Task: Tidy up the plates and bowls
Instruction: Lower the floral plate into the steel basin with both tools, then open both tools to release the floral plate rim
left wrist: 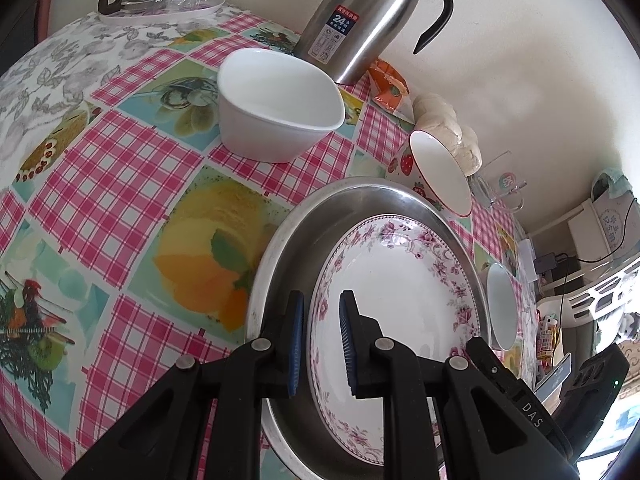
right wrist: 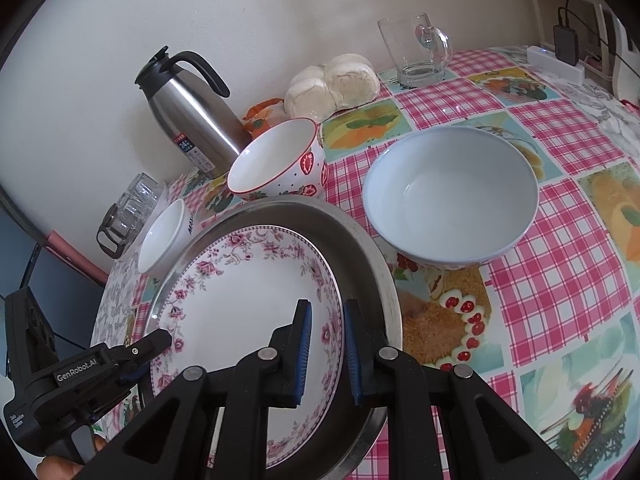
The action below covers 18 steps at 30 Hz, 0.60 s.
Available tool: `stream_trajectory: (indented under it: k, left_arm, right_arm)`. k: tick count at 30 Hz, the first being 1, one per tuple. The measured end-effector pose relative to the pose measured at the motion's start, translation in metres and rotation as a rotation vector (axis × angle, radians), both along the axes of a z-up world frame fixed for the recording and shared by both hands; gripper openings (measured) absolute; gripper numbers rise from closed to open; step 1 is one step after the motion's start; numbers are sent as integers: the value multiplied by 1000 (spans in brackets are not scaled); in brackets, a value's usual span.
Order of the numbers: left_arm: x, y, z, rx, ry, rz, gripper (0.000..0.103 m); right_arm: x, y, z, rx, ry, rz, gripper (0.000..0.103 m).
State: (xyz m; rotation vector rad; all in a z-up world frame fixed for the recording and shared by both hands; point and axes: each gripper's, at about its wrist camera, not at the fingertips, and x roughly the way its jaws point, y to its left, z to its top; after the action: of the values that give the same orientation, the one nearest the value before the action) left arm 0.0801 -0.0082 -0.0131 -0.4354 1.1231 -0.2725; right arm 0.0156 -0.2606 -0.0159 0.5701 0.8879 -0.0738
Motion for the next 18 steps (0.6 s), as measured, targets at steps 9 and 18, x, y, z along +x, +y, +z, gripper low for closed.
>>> stream_trajectory:
  k: [9, 18]
  left_arm:
    - [-1, -1, 3, 22, 26, 1, 18]
    - [-9, -1, 24, 55, -13, 0, 22]
  right_arm:
    - [-1, 3, 8, -33, 8, 9, 21]
    - [-6, 10, 33, -116, -26, 26, 21]
